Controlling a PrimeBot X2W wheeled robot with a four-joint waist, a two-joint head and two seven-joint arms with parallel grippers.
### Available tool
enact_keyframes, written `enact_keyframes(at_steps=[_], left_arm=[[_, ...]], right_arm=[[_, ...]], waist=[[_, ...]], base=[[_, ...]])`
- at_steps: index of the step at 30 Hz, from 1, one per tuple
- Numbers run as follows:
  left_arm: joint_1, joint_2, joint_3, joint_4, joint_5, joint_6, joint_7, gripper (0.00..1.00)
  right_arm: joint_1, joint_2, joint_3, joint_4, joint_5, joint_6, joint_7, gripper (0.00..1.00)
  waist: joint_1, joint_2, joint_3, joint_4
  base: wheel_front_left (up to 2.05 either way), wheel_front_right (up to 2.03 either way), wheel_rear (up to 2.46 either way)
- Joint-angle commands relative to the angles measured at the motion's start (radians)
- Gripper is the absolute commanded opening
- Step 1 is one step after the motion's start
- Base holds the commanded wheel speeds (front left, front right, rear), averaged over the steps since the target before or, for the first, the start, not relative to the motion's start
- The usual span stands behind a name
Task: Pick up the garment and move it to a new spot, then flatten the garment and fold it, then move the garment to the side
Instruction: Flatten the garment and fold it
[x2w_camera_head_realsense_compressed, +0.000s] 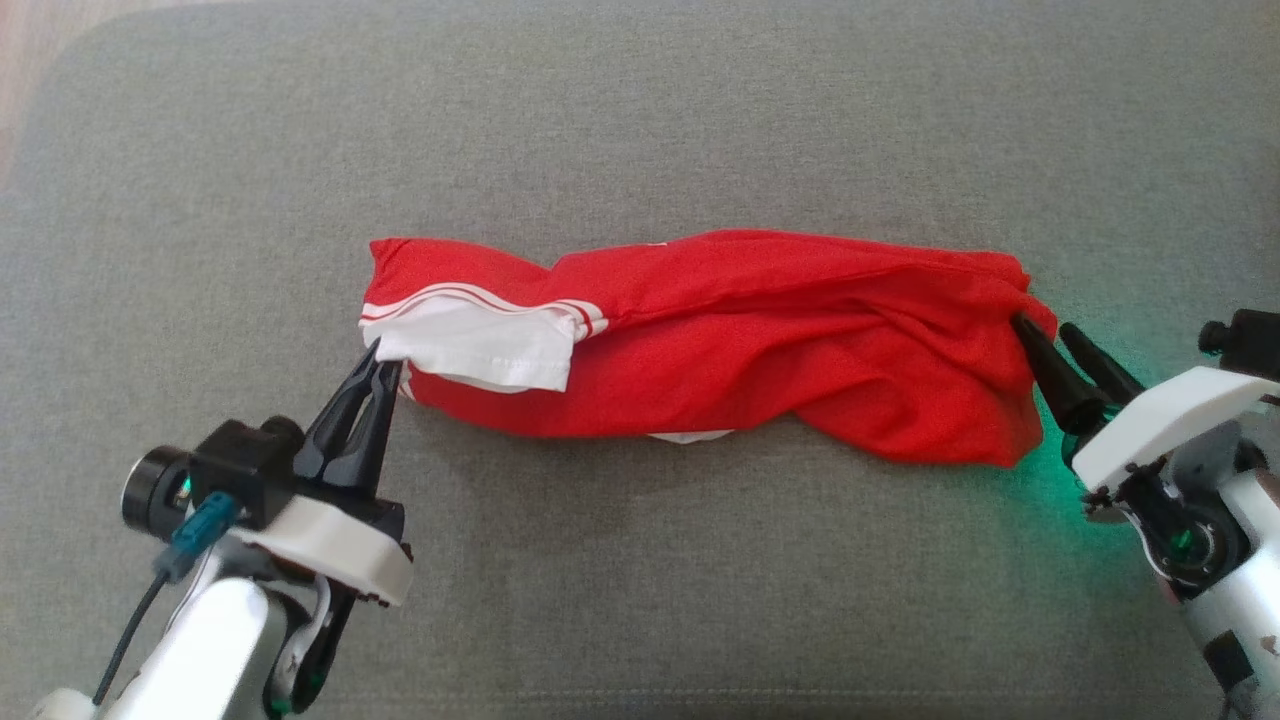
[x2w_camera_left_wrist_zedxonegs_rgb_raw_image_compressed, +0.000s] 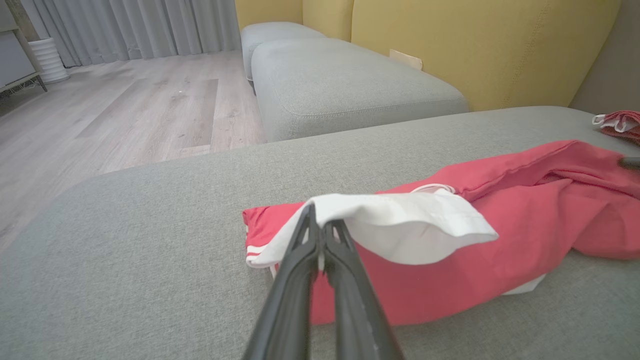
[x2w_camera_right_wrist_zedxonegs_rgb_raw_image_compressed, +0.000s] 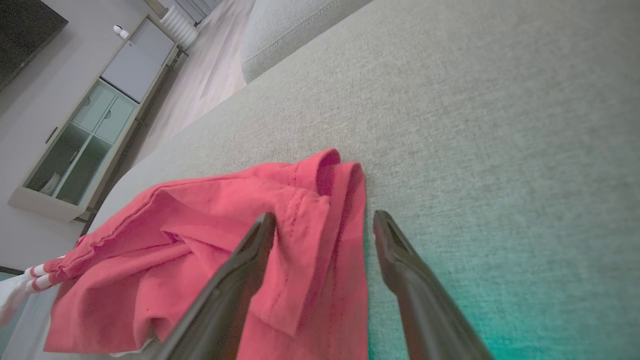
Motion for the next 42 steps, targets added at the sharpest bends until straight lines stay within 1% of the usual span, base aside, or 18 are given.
enact_keyframes(at_steps=[1, 4, 5, 6, 9, 12, 15, 16, 17, 18, 23, 25, 29, 33, 34, 35, 37, 42], left_arm=[[-0.041, 0.035, 0.038, -0.035, 0.007, 0.001, 0.002, 0.0], [-0.042, 0.038, 0.035, -0.035, 0.006, 0.002, 0.006, 0.0], [-0.042, 0.039, 0.034, -0.035, 0.006, 0.003, 0.007, 0.0], [-0.043, 0.039, 0.033, -0.036, 0.006, 0.002, 0.009, 0.0], [-0.046, 0.042, 0.031, -0.037, 0.004, 0.003, 0.012, 0.0], [-0.047, 0.045, 0.029, -0.037, 0.004, 0.004, 0.014, 0.0], [-0.046, 0.046, 0.026, -0.035, 0.003, 0.004, 0.016, 0.0], [-0.045, 0.046, 0.025, -0.035, 0.002, 0.005, 0.016, 0.0], [-0.044, 0.046, 0.025, -0.034, 0.001, 0.006, 0.015, 0.0], [-0.044, 0.046, 0.024, -0.033, 0.0, 0.006, 0.015, 0.0], [-0.053, 0.052, 0.026, -0.037, 0.001, 0.005, 0.009, 0.0], [-0.078, 0.064, 0.031, -0.047, 0.001, -0.007, 0.007, 0.0], [-0.196, 0.108, 0.055, -0.076, -0.004, -0.056, 0.032, 0.0], [-0.392, 0.159, 0.08, -0.1, -0.004, -0.118, 0.091, 0.0], [-0.454, 0.169, 0.082, -0.097, -0.002, -0.132, 0.108, 0.0], [-0.454, 0.169, 0.082, -0.097, -0.002, -0.132, 0.108, 0.0], [-0.578, 0.184, 0.073, -0.07, 0.003, -0.157, 0.141, 0.0], [-0.91, 0.184, 0.035, 0.094, 0.01, -0.185, 0.168, 0.0]], right_arm=[[-0.026, -0.026, 0.012, -0.031, 0.013, -0.001, -0.004, 0.96], [-0.033, -0.028, 0.021, -0.039, 0.065, -0.001, -0.008, 0.88], [-0.035, -0.028, 0.023, -0.044, 0.086, -0.001, -0.008, 0.8], [-0.036, -0.029, 0.024, -0.05, 0.106, -0.001, -0.008, 0.76], [-0.038, -0.04, 0.03, -0.069, 0.155, -0.001, -0.006, 0.47], [-0.037, -0.056, 0.041, -0.085, 0.186, -0.001, -0.007, 0.43], [-0.032, -0.069, 0.054, -0.096, 0.209, -0.001, -0.008, 0.31], [-0.031, -0.074, 0.059, -0.099, 0.214, -0.001, -0.009, 0.24], [-0.032, -0.078, 0.063, -0.102, 0.218, -0.001, -0.012, 0.08], [-0.033, -0.084, 0.07, -0.108, 0.216, -0.001, -0.017, 0.0], [-0.052, -0.121, 0.092, -0.145, 0.198, -0.001, -0.079, 0.0], [-0.071, -0.141, 0.095, -0.161, 0.18, -0.001, -0.117, 0.0], [-0.158, -0.181, 0.1, -0.201, 0.126, -0.001, -0.178, 0.0], [-0.318, -0.205, 0.105, -0.195, 0.036, -0.001, -0.195, 0.0], [-0.368, -0.204, 0.108, -0.184, 0.013, -0.001, -0.186, 0.0], [-0.368, -0.204, 0.108, -0.184, 0.013, -0.001, -0.186, 0.0], [-0.474, -0.192, 0.118, -0.15, -0.038, -0.001, -0.157, 0.0], [-0.758, -0.112, 0.128, 0.012, -0.168, -0.001, -0.103, 0.0]], waist=[[0.0, 0.0, 0.001, -0.001], [0.0, 0.0, 0.002, -0.001], [0.0, 0.0, 0.002, -0.001], [0.0, 0.0, 0.003, 0.0], [0.0, 0.0, 0.003, 0.002], [0.0, 0.0, 0.002, 0.004], [0.0, 0.0, -0.002, 0.005], [0.0, 0.0, -0.004, 0.005], [0.0, 0.0, -0.005, 0.005], [0.0, 0.0, -0.006, 0.006], [0.0, 0.0, -0.011, 0.005], [0.0, 0.0, -0.013, 0.004], [0.0, 0.0, -0.011, -0.005], [0.0, 0.0, 0.008, -0.023], [0.0, 0.0, 0.018, -0.027], [0.0, 0.0, 0.018, -0.027], [0.0, 0.0, 0.041, -0.038], [0.0, 0.0, 0.124, -0.065]], base=[[0.0, 0.0, 0.0], [0.0, 0.0, 0.0], [0.0, 0.0, 0.0], [0.0, 0.0, 0.0], [0.0, 0.0, 0.0], [0.0, 0.0, 0.0], [0.0, 0.0, 0.0], [0.0, 0.0, 0.0], [0.0, 0.0, 0.0], [0.0, 0.0, 0.0], [0.0, 0.0, 0.0], [0.0, 0.0, 0.0], [0.0, 0.0, 0.0], [0.0, 0.0, 0.0], [0.0, 0.0, 0.0], [0.0, 0.0, 0.0], [0.0, 0.0, 0.0], [0.0, 0.0, 0.0]])
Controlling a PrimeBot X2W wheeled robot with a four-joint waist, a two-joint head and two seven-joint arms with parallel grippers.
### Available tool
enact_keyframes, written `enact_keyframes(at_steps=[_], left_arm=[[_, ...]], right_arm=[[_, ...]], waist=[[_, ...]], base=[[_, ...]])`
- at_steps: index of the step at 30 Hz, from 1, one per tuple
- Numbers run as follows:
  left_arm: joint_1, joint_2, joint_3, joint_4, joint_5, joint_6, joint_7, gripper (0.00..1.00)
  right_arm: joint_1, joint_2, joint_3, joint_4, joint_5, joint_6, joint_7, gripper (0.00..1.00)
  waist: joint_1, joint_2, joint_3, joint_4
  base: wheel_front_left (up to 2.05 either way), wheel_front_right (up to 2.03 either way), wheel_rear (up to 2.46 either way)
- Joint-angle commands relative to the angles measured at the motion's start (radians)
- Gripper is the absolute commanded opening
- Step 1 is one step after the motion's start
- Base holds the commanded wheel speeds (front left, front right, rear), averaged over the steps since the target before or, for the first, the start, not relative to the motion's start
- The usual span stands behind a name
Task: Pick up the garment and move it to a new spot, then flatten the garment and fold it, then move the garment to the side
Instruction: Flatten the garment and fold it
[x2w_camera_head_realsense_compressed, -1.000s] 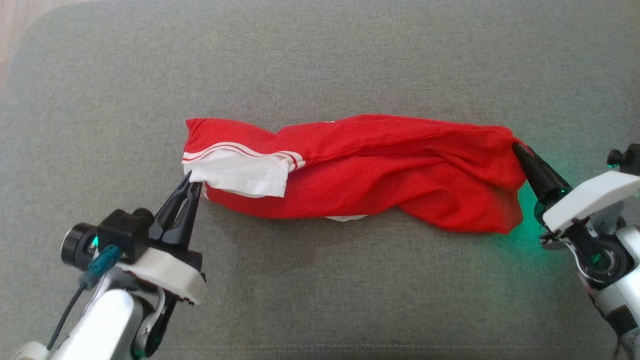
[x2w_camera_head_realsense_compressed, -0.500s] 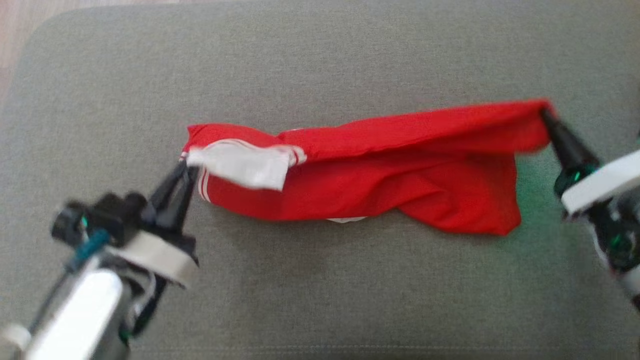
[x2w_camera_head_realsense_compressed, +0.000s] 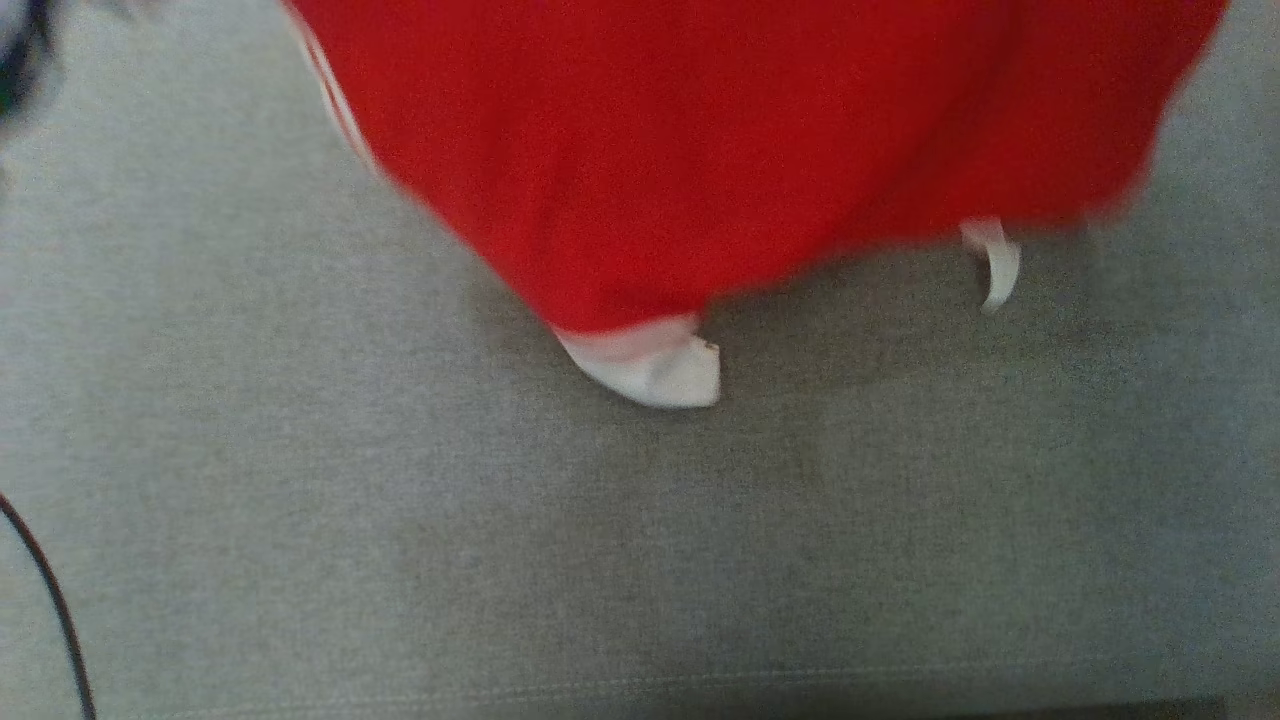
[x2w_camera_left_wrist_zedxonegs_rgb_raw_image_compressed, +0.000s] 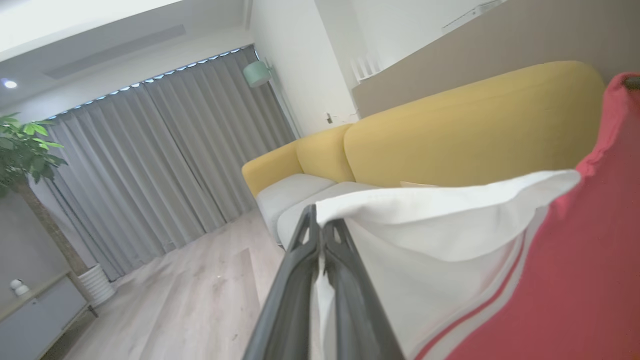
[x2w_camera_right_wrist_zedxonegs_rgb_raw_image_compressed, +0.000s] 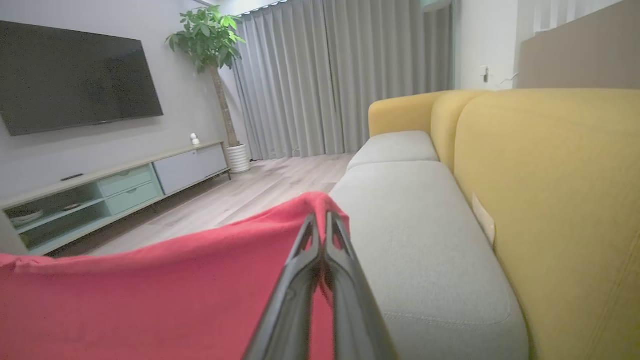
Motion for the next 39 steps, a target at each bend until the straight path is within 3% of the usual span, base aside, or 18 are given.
enact_keyframes(at_steps=[1, 5, 9, 15, 17, 25, 34, 39], left_arm=[[-0.09, 0.046, 0.038, 0.007, 0.016, -0.002, -0.006, 0.0], [-0.318, 0.027, 0.005, 0.187, 0.074, -0.004, -0.088, 0.0], [-0.501, -0.007, -0.01, 0.321, 0.141, 0.004, -0.184, 0.0], [-0.572, -0.066, 0.003, 0.338, 0.168, 0.019, -0.215, 0.0], [-0.514, -0.072, 0.016, 0.311, 0.16, 0.017, -0.215, 0.0], [-0.007, -0.088, 0.089, 0.142, 0.129, 0.025, -0.215, 0.0], [0.556, -0.121, 0.194, -0.04, 0.107, 0.044, -0.215, 0.0], [0.758, -0.137, 0.242, -0.102, 0.098, 0.064, -0.215, 0.0]], right_arm=[[-0.038, 0.015, -0.002, 0.0, -0.021, -0.001, -0.001, 0.0], [-0.203, 0.08, 0.001, 0.118, -0.098, -0.001, -0.051, 0.0], [-0.322, 0.094, 0.012, 0.192, -0.173, -0.001, -0.15, 0.0], [-0.378, 0.09, 0.076, 0.229, -0.255, -0.001, -0.235, 0.0], [-0.353, 0.088, 0.103, 0.234, -0.256, -0.001, -0.244, 0.0], [-0.112, 0.077, 0.178, 0.247, -0.182, -0.001, -0.262, 0.0], [0.273, 0.041, 0.033, 0.147, -0.159, -0.001, -0.263, 0.0], [0.451, 0.048, -0.047, 0.092, -0.181, -0.001, -0.263, 0.0]], waist=[[-0.0001, 0.0, 0.045, -0.019], [-0.0001, 0.0, 0.083, -0.036], [-0.0001, 0.0, 0.102, -0.042], [-0.0001, 0.0, 0.131, -0.015], [-0.0001, 0.0, 0.141, -0.002], [-0.0001, 0.0, 0.102, 0.041], [-0.0001, 0.0, -0.055, 0.049], [-0.0001, 0.0, -0.115, 0.044]], base=[[0.0, 0.0, 0.0], [0.0, 0.0, 0.0], [0.0, 0.0, 0.0], [0.0, 0.0, 0.0], [0.0, 0.0, 0.0], [0.0, 0.0, 0.0], [0.0, 0.0, 0.0], [0.0, 0.0, 0.0]])
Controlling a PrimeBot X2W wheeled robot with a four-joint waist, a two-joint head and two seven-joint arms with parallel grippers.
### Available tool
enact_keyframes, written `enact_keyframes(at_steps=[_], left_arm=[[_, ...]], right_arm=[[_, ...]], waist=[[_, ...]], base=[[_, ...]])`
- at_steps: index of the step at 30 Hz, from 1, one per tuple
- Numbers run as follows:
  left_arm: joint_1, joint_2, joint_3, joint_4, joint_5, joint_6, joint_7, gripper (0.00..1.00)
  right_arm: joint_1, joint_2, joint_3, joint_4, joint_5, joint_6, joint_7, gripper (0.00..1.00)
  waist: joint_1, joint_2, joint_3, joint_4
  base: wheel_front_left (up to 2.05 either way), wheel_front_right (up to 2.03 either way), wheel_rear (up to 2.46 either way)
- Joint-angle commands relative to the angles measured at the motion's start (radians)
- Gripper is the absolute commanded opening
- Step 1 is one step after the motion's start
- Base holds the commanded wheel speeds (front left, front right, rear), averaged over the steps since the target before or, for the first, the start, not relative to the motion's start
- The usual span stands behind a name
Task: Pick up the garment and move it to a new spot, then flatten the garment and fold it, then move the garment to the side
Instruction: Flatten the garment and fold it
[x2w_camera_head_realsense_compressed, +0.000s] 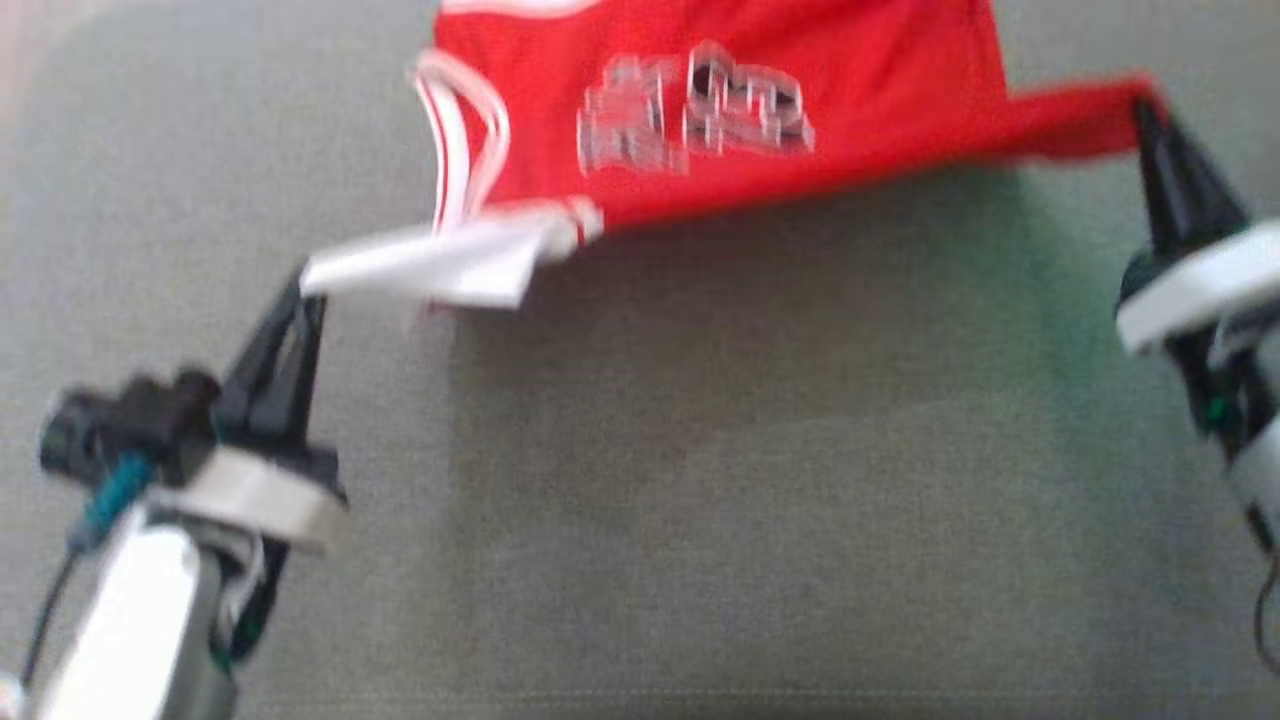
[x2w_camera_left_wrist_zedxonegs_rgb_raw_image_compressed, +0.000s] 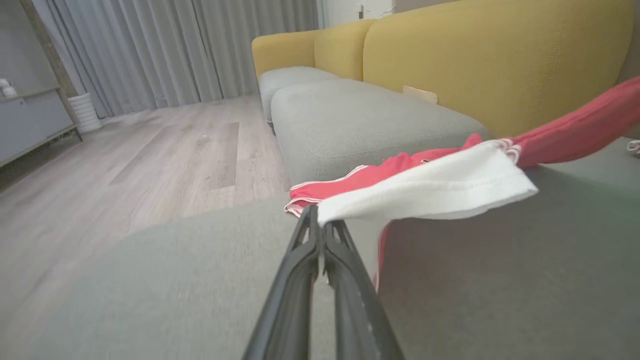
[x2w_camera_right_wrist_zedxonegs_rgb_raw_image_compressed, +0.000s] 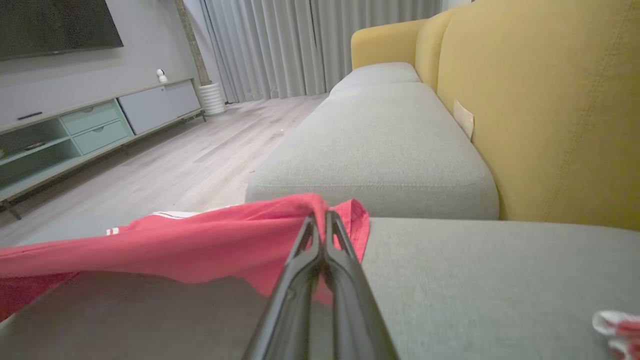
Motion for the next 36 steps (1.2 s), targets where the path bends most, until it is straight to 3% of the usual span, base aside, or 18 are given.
enact_keyframes(at_steps=[1, 9, 18, 27, 36], left_arm=[[-0.005, 0.024, 0.061, -0.048, -0.005, 0.012, -0.005, 0.0], [0.258, -0.02, 0.09, -0.163, -0.006, 0.044, -0.005, 0.0], [0.379, -0.044, 0.085, -0.202, 0.004, 0.063, -0.005, 0.0], [0.404, -0.038, 0.067, -0.198, 0.015, 0.06, 0.001, 0.0], [0.232, -0.038, 0.047, -0.095, 0.009, 0.028, 0.049, 0.0]], right_arm=[[0.036, -0.015, -0.018, -0.036, -0.013, -0.001, -0.012, 0.0], [0.294, 0.021, -0.126, -0.125, -0.067, -0.001, -0.012, 0.0], [0.479, 0.048, -0.193, -0.184, -0.11, -0.001, -0.012, 0.0], [0.512, 0.062, -0.194, -0.191, -0.132, -0.001, -0.012, 0.0], [0.41, 0.095, -0.154, -0.088, -0.13, -0.001, 0.041, 0.0]], waist=[[0.0, -0.0001, -0.048, -0.004], [0.0, -0.0001, -0.111, -0.012], [0.0, -0.0001, -0.138, -0.011], [0.0, -0.0001, -0.143, -0.019], [0.0, -0.0001, -0.104, -0.013]], base=[[0.0, 0.0, 0.0], [0.0, 0.0, 0.0], [0.0, 0.0, 0.0], [0.0, 0.0, 0.0], [0.0, 0.0, 0.0]])
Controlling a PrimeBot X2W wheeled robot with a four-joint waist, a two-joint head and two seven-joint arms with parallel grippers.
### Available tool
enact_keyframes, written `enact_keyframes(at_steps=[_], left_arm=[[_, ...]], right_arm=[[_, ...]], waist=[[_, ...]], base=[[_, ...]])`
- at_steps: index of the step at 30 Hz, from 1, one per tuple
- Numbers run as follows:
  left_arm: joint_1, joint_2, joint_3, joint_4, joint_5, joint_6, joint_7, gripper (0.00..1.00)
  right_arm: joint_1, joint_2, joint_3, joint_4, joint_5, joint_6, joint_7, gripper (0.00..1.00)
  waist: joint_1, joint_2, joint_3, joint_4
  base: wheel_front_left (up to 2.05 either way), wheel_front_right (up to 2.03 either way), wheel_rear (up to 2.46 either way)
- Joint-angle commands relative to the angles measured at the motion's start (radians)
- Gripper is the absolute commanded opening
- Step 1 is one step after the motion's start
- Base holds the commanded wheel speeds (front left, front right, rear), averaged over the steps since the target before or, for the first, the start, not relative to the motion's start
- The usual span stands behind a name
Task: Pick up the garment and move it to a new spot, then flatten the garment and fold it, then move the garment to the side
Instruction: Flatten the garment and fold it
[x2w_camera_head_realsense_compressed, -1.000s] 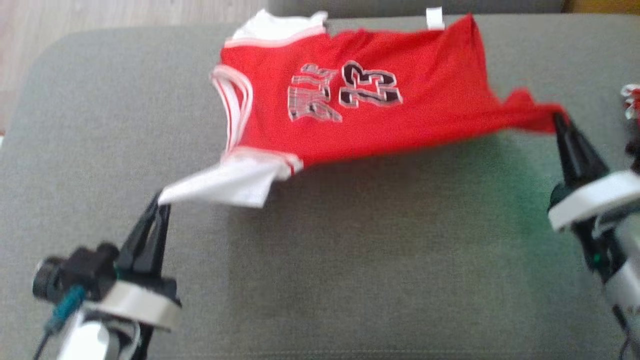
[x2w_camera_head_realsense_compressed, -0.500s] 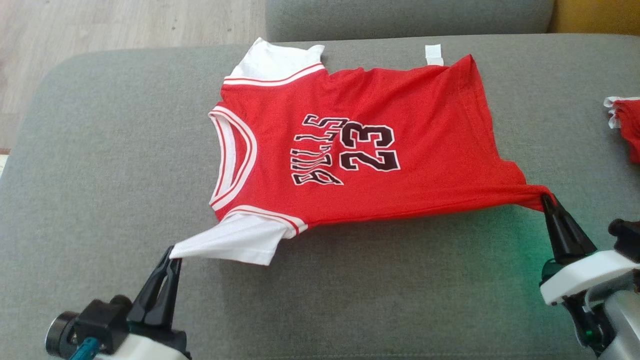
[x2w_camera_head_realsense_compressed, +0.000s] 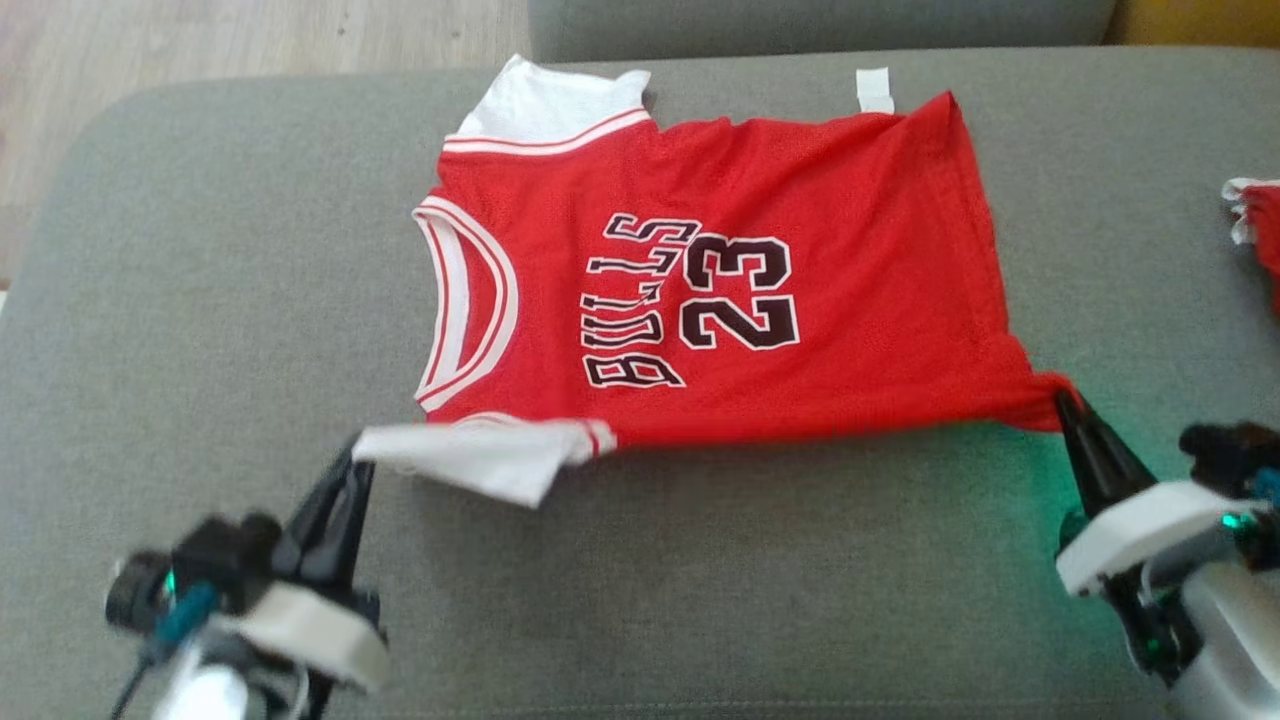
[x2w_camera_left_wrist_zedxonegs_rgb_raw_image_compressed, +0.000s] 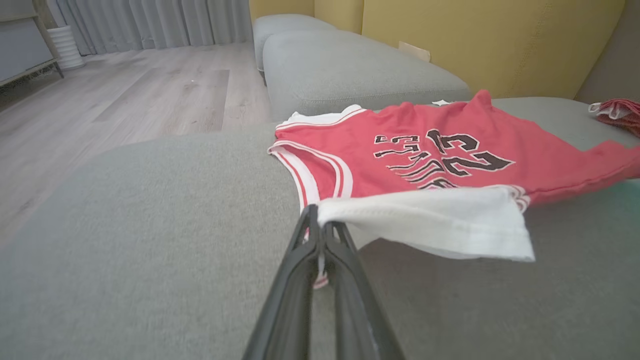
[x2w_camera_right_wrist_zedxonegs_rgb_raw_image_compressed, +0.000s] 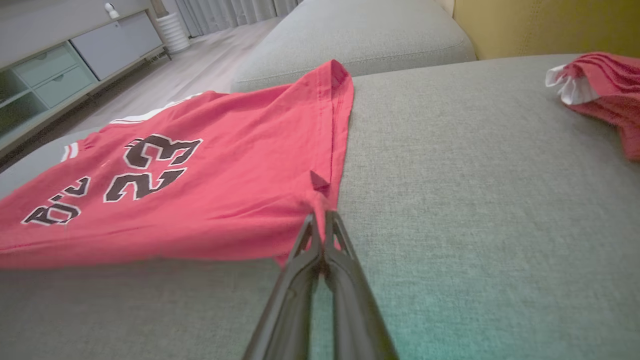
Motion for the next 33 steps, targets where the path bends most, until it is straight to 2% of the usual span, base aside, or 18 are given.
enact_keyframes(at_steps=[1, 8, 18, 19, 20, 21, 22, 27, 33], left_arm=[[-0.091, 0.012, 0.039, -0.007, 0.001, -0.006, -0.002, 0.0], [-0.312, 0.012, -0.004, 0.138, 0.035, -0.044, -0.017, 0.0], [-0.515, 0.005, -0.041, 0.333, 0.075, -0.065, -0.05, 0.0], [-0.529, 0.002, -0.043, 0.351, 0.076, -0.066, -0.052, 0.15], [-0.54, 0.0, -0.045, 0.368, 0.077, -0.068, -0.054, 0.41], [-0.55, -0.001, -0.046, 0.381, 0.082, -0.068, -0.056, 0.94], [-0.558, -0.005, -0.041, 0.385, 0.083, -0.064, -0.056, 1.0], [-0.507, -0.038, 0.019, 0.29, 0.078, -0.034, -0.057, 1.0], [-0.29, -0.106, 0.09, 0.183, 0.026, -0.027, -0.057, 1.0]], right_arm=[[-0.06, -0.013, 0.012, -0.006, -0.006, -0.001, -0.002, 0.0], [-0.202, -0.002, 0.038, 0.089, -0.015, -0.001, -0.005, 0.0], [-0.338, 0.001, 0.103, 0.168, -0.026, -0.001, -0.02, 0.0], [-0.349, 0.002, 0.109, 0.176, -0.026, -0.001, -0.023, 0.04], [-0.358, 0.003, 0.115, 0.183, -0.026, -0.001, -0.026, 0.23], [-0.365, 0.009, 0.117, 0.186, -0.017, -0.001, -0.029, 0.48], [-0.37, 0.013, 0.119, 0.188, -0.006, -0.001, -0.032, 1.0], [-0.361, 0.017, 0.115, 0.167, 0.028, -0.001, -0.052, 1.0], [-0.266, 0.017, 0.033, 0.05, 0.011, -0.001, -0.057, 1.0]], waist=[[0.0001, 0.0, 0.017, 0.002], [0.0001, 0.0, 0.09, 0.004], [0.0001, 0.0, 0.164, 0.003], [0.0001, 0.0, 0.169, 0.004], [0.0001, 0.0, 0.171, 0.003], [0.0001, 0.0, 0.174, 0.003], [0.0001, 0.0, 0.175, 0.004], [0.0001, 0.0, 0.159, 0.003], [0.0001, 0.0, 0.117, -0.002]], base=[[0.0, 0.0, 0.0], [0.0, 0.0, 0.0], [0.0, 0.0, 0.0], [0.0, 0.0, 0.0], [0.0, 0.0, 0.0], [0.0, 0.0, 0.0], [0.0, 0.0, 0.0], [0.0, 0.0, 0.0], [0.0, 0.0, 0.0]])
